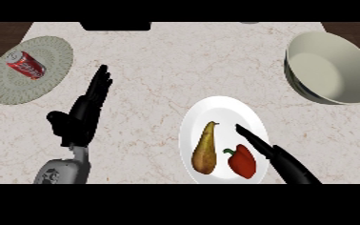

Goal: Pick the bell pepper from the plate and place it in the bowl

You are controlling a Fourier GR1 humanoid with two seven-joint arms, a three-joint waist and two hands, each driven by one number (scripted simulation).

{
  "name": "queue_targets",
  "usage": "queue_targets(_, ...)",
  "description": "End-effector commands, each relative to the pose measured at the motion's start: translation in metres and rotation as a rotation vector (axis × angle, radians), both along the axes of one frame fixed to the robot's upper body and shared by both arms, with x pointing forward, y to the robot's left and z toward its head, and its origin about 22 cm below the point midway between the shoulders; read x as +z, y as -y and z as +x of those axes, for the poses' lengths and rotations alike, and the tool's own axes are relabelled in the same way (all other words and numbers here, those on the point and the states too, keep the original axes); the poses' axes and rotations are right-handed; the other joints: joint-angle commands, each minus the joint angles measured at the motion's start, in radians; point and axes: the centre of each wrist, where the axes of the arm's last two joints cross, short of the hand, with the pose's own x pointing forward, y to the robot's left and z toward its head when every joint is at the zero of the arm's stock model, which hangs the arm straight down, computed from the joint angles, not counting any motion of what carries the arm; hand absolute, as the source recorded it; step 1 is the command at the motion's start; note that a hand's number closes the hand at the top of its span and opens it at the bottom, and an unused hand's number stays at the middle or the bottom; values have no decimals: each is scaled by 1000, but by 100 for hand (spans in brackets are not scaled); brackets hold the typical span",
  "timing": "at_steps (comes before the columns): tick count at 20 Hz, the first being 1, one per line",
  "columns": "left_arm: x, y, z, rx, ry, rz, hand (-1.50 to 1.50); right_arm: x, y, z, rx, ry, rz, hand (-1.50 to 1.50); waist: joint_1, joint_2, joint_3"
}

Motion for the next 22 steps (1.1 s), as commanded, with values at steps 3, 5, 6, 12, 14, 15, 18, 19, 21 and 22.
queue_targets(3,-7,-4,5,-9,0,3,0,-27,2,15,-36,52,-126,-150,1,1,0)
queue_targets(5,21,9,5,-8,12,-16,0,-36,13,9,-50,46,-180,-150,3,0,0)
queue_targets(6,25,1,19,-9,-7,4,0,-42,-8,-8,-46,57,-177,-150,-2,0,0)
queue_targets(12,1,27,-5,2,7,2,0,-45,-11,34,-15,23,-200,-150,2,0,0)
queue_targets(14,7,23,26,-12,14,2,0,-53,-24,19,20,32,-192,-150,-2,1,0)
queue_targets(15,-10,11,21,-5,10,-13,0,-51,-15,30,59,59,-212,150,0,1,0)
queue_targets(18,12,34,5,-17,0,-13,0,-59,-39,25,205,150,-291,150,8,0,1)
queue_targets(19,-3,4,-1,-12,-5,10,0,-59,-23,26,213,157,-275,150,5,0,0)
queue_targets(21,0,12,6,3,9,-6,0,-55,-32,32,223,161,-289,150,3,0,0)
queue_targets(22,-8,7,-13,-14,-6,4,0,-64,-23,3,223,154,-266,150,1,-1,0)
